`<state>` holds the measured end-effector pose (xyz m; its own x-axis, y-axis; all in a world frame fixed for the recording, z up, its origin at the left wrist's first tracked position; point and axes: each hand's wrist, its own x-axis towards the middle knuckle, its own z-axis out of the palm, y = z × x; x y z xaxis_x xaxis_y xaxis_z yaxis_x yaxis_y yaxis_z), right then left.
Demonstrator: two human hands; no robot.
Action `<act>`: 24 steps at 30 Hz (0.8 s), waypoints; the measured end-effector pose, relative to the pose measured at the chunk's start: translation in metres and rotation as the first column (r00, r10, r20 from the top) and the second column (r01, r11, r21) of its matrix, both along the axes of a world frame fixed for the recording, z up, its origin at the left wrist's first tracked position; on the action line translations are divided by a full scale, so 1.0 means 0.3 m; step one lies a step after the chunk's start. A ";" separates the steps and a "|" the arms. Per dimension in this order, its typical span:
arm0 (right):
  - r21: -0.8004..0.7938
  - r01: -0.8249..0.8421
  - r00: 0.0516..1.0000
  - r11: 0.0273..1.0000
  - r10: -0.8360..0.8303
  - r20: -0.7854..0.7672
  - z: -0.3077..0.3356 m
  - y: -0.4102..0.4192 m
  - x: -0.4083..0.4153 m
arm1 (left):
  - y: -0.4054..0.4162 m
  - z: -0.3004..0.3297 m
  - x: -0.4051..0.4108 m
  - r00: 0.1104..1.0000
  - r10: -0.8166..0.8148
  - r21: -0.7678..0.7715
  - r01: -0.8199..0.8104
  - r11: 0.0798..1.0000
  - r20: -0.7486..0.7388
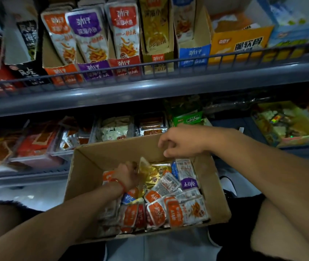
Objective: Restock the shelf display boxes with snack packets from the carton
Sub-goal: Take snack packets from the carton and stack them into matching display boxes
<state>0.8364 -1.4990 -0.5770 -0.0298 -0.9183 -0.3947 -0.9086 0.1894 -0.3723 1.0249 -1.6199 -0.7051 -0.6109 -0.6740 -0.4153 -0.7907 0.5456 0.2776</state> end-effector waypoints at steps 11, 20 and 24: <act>-0.247 0.243 0.959 0.938 -0.195 0.206 0.004 -0.008 0.012 | -0.041 0.389 0.004 0.725 0.217 0.453 0.145 0.880 -0.654; -0.145 0.501 0.750 0.853 -0.344 0.565 0.047 0.017 0.056 | -0.035 0.430 0.013 0.379 0.552 0.614 0.057 0.788 -0.743; -0.466 0.473 0.875 0.747 -0.334 0.351 0.071 0.018 0.075 | -0.048 0.457 0.020 0.460 0.258 0.340 0.104 0.935 -0.850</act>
